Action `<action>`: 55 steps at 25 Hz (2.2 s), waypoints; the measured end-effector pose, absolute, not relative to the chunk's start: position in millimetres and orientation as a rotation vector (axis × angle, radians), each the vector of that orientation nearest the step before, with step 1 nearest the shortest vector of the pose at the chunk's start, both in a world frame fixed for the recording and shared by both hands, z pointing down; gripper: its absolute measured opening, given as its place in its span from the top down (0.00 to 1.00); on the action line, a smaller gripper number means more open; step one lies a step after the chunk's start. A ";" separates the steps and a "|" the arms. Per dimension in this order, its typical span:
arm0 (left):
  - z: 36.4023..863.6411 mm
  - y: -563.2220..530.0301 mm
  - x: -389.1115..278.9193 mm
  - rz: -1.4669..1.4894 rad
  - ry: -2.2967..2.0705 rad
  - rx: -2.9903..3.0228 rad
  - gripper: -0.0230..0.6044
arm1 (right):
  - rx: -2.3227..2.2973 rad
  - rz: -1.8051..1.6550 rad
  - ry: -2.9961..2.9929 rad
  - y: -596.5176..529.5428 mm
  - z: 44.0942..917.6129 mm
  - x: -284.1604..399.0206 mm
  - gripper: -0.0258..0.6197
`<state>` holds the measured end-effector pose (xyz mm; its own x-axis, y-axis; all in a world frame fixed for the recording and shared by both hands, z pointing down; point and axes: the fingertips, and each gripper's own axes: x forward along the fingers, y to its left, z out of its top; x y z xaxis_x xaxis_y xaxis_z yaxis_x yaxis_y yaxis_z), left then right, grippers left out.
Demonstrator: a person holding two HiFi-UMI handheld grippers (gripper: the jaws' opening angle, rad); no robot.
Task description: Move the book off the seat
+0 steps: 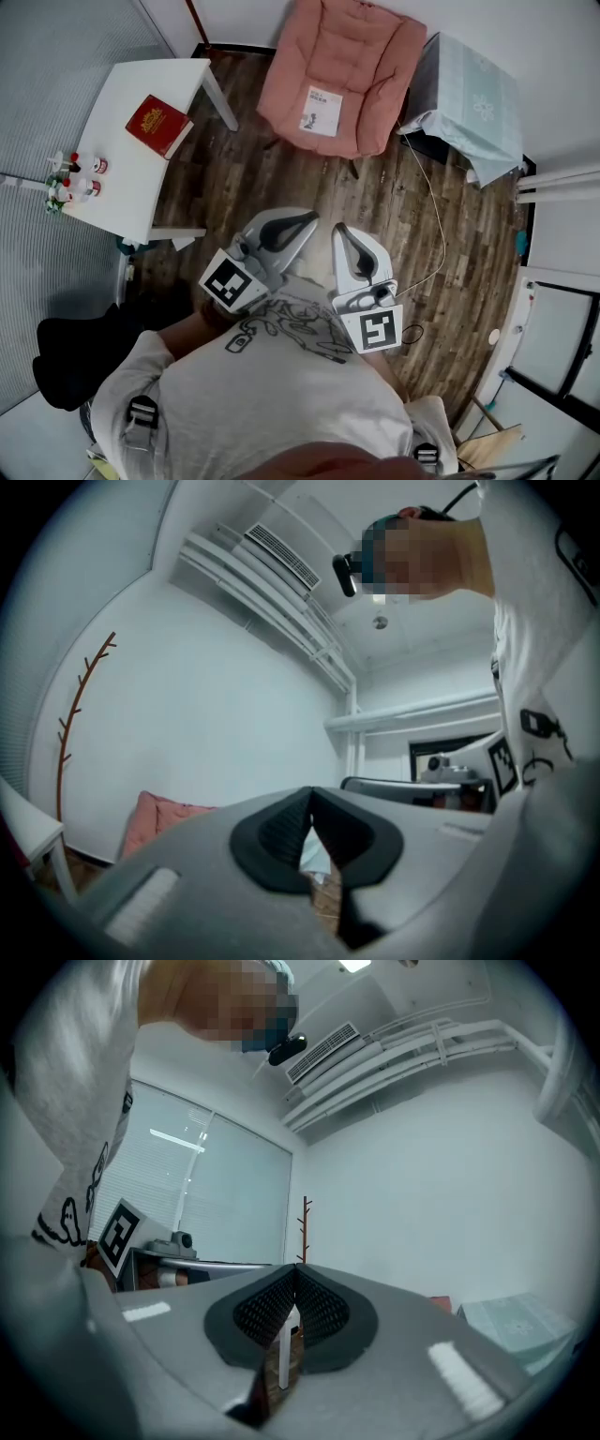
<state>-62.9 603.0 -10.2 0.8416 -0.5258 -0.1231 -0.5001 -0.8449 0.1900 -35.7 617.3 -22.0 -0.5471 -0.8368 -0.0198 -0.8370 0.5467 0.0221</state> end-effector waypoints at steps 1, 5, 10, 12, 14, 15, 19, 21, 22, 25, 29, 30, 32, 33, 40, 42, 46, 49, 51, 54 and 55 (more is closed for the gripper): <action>-10.4 605.2 -60.3 -0.260 -0.808 2.868 0.96 | -1.492 0.044 2.756 619.7 -21.2 -33.0 0.95; -10.0 610.2 -56.1 -0.267 -0.816 2.858 0.96 | -1.494 0.014 2.760 623.7 -13.2 -28.4 0.95; -1.6 607.1 -55.8 -0.245 -0.811 2.850 0.96 | -1.505 -0.021 2.761 619.3 -2.3 -24.8 0.95; 2.3 603.3 -56.1 -0.240 -0.813 2.845 0.96 | -1.506 -0.026 2.760 616.0 0.5 -24.7 0.95; 5.0 597.8 -55.0 -0.244 -0.812 2.842 0.96 | -1.510 -0.024 2.762 610.5 3.3 -23.5 0.95; 6.6 594.0 -54.5 -0.244 -0.810 2.841 0.96 | -1.513 -0.023 2.762 606.3 4.8 -23.1 0.95; 13.6 569.5 -56.2 -0.238 -0.796 2.831 0.96 | -1.523 -0.028 2.756 581.7 8.3 -25.4 0.95; 16.1 552.7 -57.9 -0.239 -0.791 2.833 0.96 | -1.528 -0.023 2.759 567.1 10.2 -27.3 0.95; 17.2 543.9 -58.5 -0.240 -0.790 2.834 0.96 | -1.531 -0.022 2.762 559.2 11.6 -27.7 0.95; 21.6 515.9 -59.8 -0.241 -0.783 2.832 0.96 | -1.541 -0.030 2.763 531.4 16.3 -29.0 0.95; 24.6 467.9 -67.3 -0.248 -0.779 2.831 0.96 | -1.535 -0.022 2.787 482.5 19.6 -38.2 0.95; 25.6 454.9 -70.8 -0.248 -0.782 2.831 0.96 | -1.530 -0.021 2.798 469.1 20.7 -41.8 0.95; 27.4 427.3 -78.8 -0.247 -0.791 2.828 0.96 | -1.519 -0.021 2.813 440.6 21.3 -50.2 0.95; 27.7 413.1 -82.8 -0.248 -0.795 2.824 0.96 | -1.514 -0.021 2.818 425.8 20.7 -54.9 0.95; 25.0 321.3 -105.5 -0.253 -0.770 2.818 0.95 | -1.470 -0.003 2.856 328.1 17.8 -87.4 0.95; 27.2 294.2 -110.2 -0.257 -0.771 2.813 0.95 | -1.473 0.002 2.858 301.0 17.1 -91.4 0.95; 31.3 246.7 -114.0 -0.267 -0.761 2.807 0.95 | -1.507 0.009 2.850 255.3 17.5 -90.5 0.95; 33.0 220.9 -114.4 -0.261 -0.736 2.816 0.95 | -1.528 -0.002 2.841 227.7 19.8 -89.9 0.95; 35.9 207.2 -116.2 -0.252 -0.724 2.814 0.95 | -1.536 -0.003 2.838 212.5 21.0 -91.6 0.95; 42.6 189.4 -119.4 -0.236 -0.718 2.805 0.95 | -1.543 -0.011 2.834 193.9 24.1 -94.1 0.95; 44.9 183.9 -120.3 -0.232 -0.717 2.803 0.95 | -1.544 -0.015 2.832 188.5 25.7 -95.0 0.95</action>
<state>-120.3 183.9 44.9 0.8670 -0.4894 -0.0935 -0.4516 -0.8512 0.2673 -95.0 188.5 25.7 -0.5390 -0.8386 0.0783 -0.8395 0.5425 0.0318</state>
